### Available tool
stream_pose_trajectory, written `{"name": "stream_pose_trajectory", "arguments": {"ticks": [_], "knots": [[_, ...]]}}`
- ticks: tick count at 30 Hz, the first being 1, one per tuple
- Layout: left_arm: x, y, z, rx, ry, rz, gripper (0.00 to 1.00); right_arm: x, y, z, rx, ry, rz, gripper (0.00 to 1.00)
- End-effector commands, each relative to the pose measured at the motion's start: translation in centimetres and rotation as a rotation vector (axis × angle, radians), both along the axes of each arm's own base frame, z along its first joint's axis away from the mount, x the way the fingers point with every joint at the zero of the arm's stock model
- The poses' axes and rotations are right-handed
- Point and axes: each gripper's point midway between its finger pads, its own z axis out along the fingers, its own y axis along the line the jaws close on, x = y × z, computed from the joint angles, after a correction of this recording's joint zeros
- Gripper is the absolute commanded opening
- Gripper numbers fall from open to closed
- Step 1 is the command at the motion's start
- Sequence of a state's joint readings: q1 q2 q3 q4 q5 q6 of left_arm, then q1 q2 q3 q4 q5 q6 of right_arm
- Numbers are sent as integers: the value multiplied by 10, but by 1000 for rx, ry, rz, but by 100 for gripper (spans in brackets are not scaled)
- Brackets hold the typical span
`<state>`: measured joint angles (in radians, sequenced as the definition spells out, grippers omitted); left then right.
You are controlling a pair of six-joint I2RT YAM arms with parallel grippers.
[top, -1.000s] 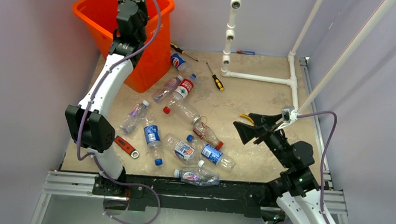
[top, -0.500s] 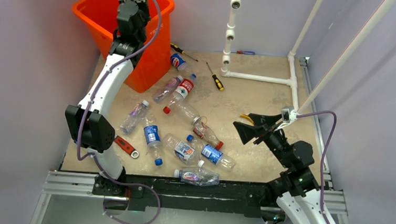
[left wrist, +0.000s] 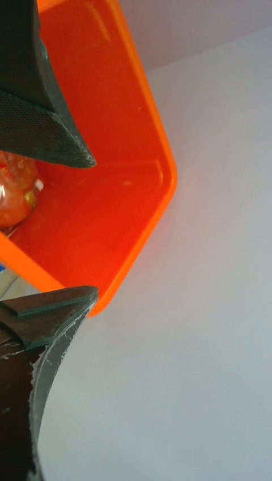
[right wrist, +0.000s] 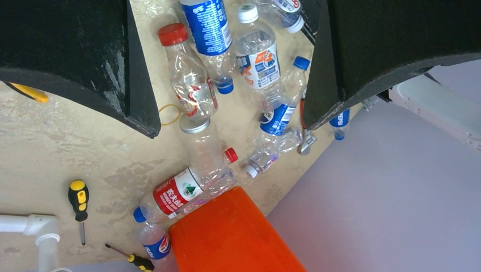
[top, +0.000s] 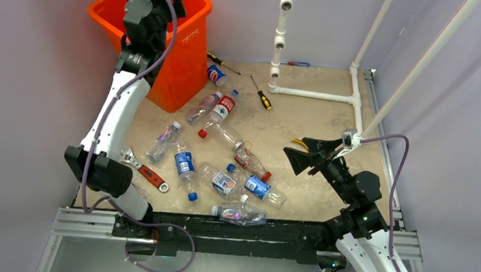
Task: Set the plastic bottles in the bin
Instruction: Place the plastic bottle in the trash bin, then pick up the plastic bottle at the center of the board.
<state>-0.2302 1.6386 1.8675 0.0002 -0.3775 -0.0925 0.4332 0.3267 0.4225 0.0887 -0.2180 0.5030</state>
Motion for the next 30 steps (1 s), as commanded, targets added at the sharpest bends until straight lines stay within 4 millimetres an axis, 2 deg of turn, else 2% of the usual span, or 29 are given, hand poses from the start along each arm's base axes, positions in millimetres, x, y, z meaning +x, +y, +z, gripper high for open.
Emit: {"name": "stream_pose_trajectory", "arguments": {"ticks": [1,3,4,7,10,14,17,22,26,28,30], "knots": [[-64,-26,52,-114,-77,-182,75,2,-2,10,-1,-33,-20,98],[-83,-49,40,-105,-34,-254,76,3,-2,8,-3,-28,-19,98],[-94,-67,30,-101,-1,-299,77,4,-1,6,-5,-23,-18,97],[-117,-102,-17,-103,117,-405,86,9,2,-2,-22,-3,-13,98],[-132,-120,-73,-120,251,-483,95,16,11,-16,-71,46,17,97],[-155,-122,-138,-93,414,-515,99,25,27,-45,-155,149,92,91],[-175,-117,-171,-69,478,-539,99,34,32,-65,-191,217,95,89],[-197,-124,-211,-138,497,-615,99,41,52,-93,-268,298,83,89],[-199,-132,-241,-213,540,-637,99,37,79,-125,-380,377,59,89],[-202,-133,-257,-220,572,-639,99,32,84,-139,-421,418,45,88],[-205,-133,-266,-222,594,-641,99,26,81,-143,-433,433,21,88]]}}
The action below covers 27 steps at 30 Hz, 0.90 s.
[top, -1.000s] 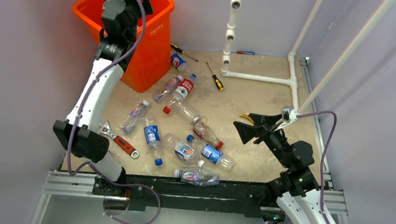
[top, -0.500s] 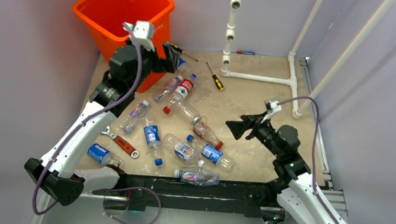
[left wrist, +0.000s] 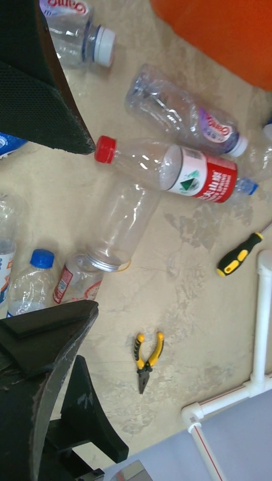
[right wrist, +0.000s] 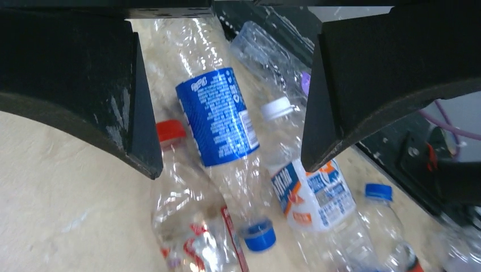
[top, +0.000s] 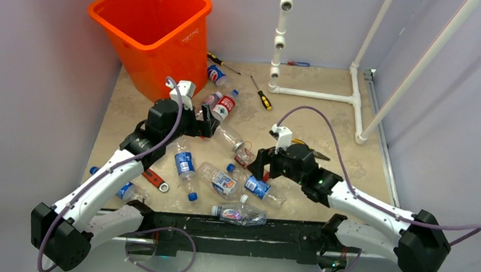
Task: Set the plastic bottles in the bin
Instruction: Pick up the plastic bottle at the center of the board.
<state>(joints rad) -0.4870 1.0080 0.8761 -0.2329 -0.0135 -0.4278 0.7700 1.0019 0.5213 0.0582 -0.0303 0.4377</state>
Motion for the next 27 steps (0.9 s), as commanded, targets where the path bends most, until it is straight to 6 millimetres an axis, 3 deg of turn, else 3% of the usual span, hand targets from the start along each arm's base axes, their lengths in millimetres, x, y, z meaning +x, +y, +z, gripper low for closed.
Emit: {"name": "stream_pose_trajectory", "arguments": {"ticks": [1,9,17,24,27], "knots": [[-4,-11,-1,-80,3,-27,98,7,-10,8,-37,-34,-119,88],[-7,-11,0,-97,-4,-26,95,-18,-26,-14,-137,147,-163,82],[-9,-18,-3,-116,17,-60,94,-52,-7,-11,-174,256,-74,83],[-11,-24,-5,-130,33,-93,94,-76,-8,-44,-313,359,-44,84],[-11,-26,-6,-134,42,-100,94,-76,-8,-57,-348,372,-54,85]]}}
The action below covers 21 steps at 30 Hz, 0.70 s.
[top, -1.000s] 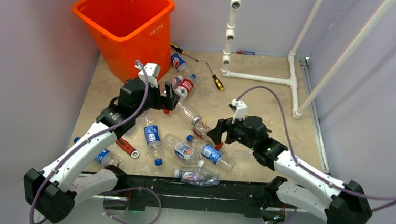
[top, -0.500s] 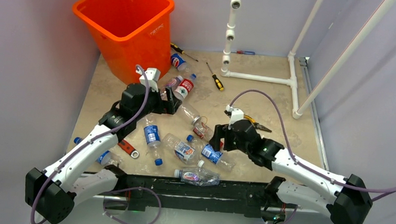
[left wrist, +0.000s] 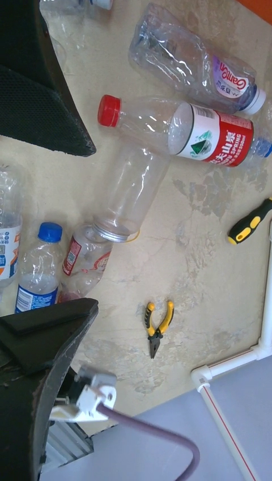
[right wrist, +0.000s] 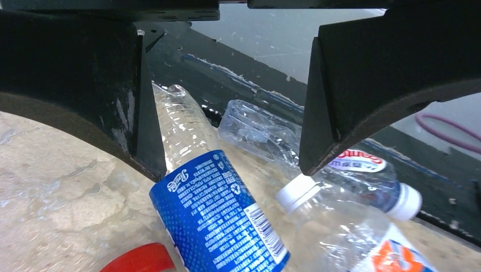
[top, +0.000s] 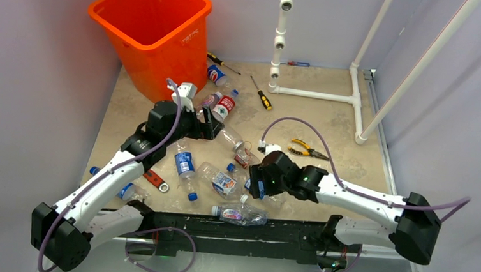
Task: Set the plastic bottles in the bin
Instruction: Pick up the plastic bottle at the center of the board.
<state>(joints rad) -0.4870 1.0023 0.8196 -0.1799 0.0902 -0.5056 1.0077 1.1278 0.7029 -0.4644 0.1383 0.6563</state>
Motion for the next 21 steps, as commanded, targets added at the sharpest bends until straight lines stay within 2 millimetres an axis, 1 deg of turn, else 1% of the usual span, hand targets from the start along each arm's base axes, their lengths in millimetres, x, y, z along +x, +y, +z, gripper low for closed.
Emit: {"name": "stream_pose_trajectory", "arguments": {"ticks": [1,5,11,21], "knots": [[0,-8,4,-39,-9,-30,94,-3,1,-12,-47,34,-18,85],[0,-9,3,-39,-4,-35,94,1,2,-18,-73,22,-28,85],[-1,-10,3,-45,-2,-41,94,5,-6,-30,-129,8,-51,83],[-1,-11,3,-48,0,-44,94,8,-11,-50,-176,2,-59,79]]}}
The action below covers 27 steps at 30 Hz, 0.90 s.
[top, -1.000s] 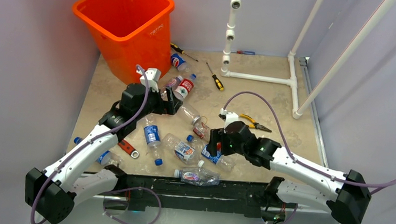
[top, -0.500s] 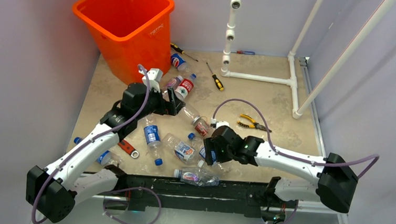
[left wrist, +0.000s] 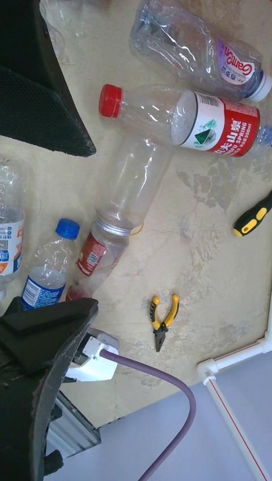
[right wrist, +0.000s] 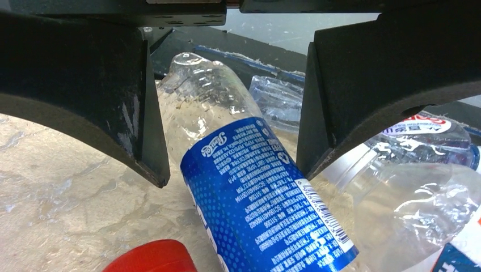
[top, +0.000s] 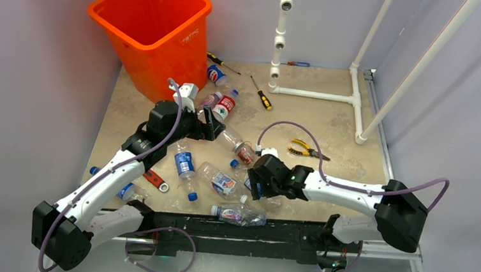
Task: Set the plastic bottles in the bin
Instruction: Pick up the plastic bottle at the center of the board.
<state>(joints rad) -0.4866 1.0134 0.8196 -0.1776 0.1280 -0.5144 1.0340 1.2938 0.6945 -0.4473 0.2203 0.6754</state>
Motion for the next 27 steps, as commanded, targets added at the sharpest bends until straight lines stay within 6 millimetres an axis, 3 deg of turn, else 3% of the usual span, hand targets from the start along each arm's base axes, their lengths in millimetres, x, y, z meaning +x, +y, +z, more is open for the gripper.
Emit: {"name": "stream_pose_trajectory", "arguments": {"ticks": [1,11,27], "knots": [[1,-5,5,-33,-18,-13,94,5,-2,-8,-20,-30,-20,78],[2,-5,5,-34,-17,-9,93,9,2,-8,-24,-37,-13,69],[2,-4,4,-36,-11,-6,93,19,15,54,89,-134,0,52]]}}
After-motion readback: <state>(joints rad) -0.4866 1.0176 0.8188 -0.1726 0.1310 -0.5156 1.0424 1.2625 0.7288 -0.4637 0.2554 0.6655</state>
